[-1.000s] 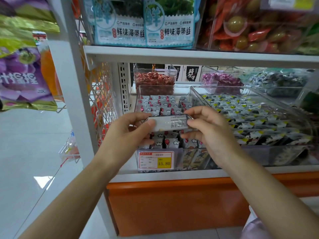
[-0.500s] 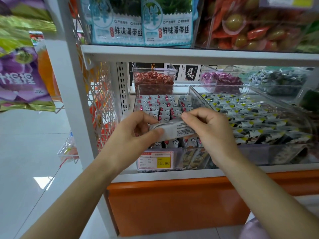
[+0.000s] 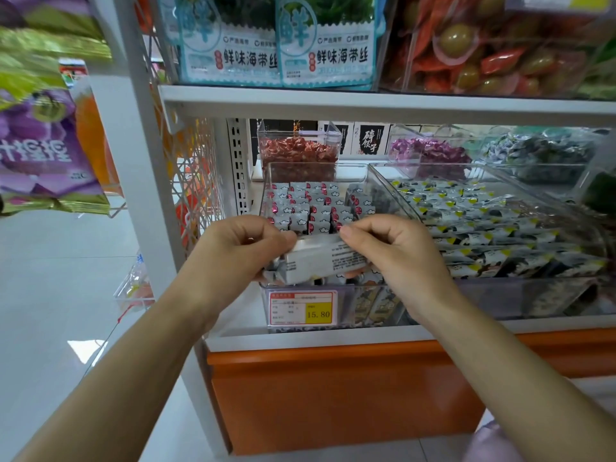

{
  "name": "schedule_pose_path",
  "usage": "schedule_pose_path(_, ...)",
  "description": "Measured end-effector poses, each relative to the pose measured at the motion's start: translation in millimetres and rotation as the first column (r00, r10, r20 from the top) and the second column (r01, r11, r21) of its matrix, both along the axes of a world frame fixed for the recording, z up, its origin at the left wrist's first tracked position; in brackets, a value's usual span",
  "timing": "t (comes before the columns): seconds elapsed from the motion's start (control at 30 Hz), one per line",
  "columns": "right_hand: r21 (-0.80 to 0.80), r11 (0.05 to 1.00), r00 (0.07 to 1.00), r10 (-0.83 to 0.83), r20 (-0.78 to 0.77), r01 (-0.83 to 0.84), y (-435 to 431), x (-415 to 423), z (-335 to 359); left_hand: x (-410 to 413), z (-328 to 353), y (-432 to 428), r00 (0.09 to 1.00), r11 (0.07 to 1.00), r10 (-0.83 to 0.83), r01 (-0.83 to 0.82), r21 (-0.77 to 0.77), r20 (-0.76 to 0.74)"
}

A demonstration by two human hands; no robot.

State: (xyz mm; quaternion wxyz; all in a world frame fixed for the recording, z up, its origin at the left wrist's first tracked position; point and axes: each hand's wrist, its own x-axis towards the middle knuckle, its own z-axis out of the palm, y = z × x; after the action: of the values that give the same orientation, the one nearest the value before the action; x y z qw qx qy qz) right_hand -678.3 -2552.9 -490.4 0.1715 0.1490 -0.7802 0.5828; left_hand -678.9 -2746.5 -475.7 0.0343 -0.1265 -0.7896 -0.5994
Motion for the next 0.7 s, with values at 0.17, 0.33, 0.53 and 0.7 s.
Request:
schedule_pose_path(0.17, 0.017, 0.996, 0.996, -0.090, -0.027, 0.090, -0.3, -0.4, -0.7, 2.7, -0.5, 0.8, 0.998, 0.994, -0.046, 0.042, -0.101, -0.034)
schedule_pose_path(0.33, -0.171, 0.985, 0.979, 0.058, 0.193, -0.025, 7.0, -1.9, 5.3, 2.0, -1.6, 2.4, 0.997, 0.986, -0.048, 0.037, -0.160, -0.065)
schedule_pose_path(0.53, -0.289, 0.957, 0.954, 0.120, 0.275, -0.037, 13.2, -6.6, 3.0, 0.1, -6.8, 6.9, 0.990, 0.979, -0.041, 0.013, -0.206, -0.133)
schedule_pose_path(0.7, -0.366, 0.916, 0.954, 0.242, 0.176, -0.165, 11.3, -7.4, -1.2, -8.3, -13.6, 8.0, 0.954, 0.974, 0.124, -0.170, -0.151, -0.273)
